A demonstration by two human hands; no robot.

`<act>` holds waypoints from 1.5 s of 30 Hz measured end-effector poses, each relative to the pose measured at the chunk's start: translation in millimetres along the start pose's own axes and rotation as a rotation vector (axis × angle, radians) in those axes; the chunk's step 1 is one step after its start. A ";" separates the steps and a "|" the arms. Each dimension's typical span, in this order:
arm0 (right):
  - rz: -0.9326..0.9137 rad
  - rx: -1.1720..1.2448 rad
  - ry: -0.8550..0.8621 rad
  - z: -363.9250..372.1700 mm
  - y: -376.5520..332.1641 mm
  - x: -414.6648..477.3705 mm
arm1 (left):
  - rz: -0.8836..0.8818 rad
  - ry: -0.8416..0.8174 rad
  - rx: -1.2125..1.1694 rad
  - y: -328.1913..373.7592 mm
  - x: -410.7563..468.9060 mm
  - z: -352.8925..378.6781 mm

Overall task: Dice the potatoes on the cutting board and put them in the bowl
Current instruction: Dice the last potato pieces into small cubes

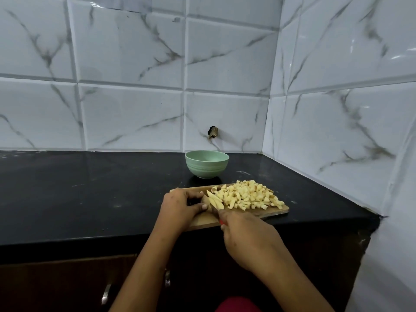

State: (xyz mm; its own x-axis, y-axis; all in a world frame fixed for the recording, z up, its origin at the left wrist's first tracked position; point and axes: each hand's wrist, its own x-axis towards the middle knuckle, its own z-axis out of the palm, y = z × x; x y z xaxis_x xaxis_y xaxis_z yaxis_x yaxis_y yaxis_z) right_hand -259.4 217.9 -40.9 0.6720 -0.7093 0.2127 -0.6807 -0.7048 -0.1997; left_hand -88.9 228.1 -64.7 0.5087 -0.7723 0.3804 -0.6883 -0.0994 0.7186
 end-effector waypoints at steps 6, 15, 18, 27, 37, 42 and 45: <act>0.049 0.178 0.000 -4.1 9.3 20.6 | -0.001 0.051 -0.018 1.6 -2.5 0.0; 0.053 0.126 0.145 5.6 -0.5 15.9 | 0.043 0.021 0.003 0.9 -0.5 0.6; 0.052 0.070 0.147 6.3 -5.1 13.3 | 0.037 0.022 0.006 -0.1 -0.2 0.8; 0.030 0.015 0.187 6.2 -12.5 10.8 | 0.010 -0.007 0.057 -0.4 1.2 0.9; 0.055 -0.066 0.146 10.7 -14.3 18.1 | 0.012 0.015 0.056 0.2 0.4 0.8; 0.024 -0.090 0.154 9.7 -20.3 25.9 | -0.009 0.000 0.069 0.7 1.1 0.9; 0.027 -0.092 0.138 6.4 -23.9 31.7 | -0.024 -0.005 0.083 0.2 1.6 1.0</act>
State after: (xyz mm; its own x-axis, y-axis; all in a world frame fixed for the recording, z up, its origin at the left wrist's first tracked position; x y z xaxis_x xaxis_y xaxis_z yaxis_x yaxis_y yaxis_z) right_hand -220.0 212.3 -35.5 0.6107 -0.7157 0.3390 -0.7263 -0.6768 -0.1205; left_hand -88.7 226.2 -64.5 0.5229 -0.7724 0.3604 -0.7164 -0.1692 0.6768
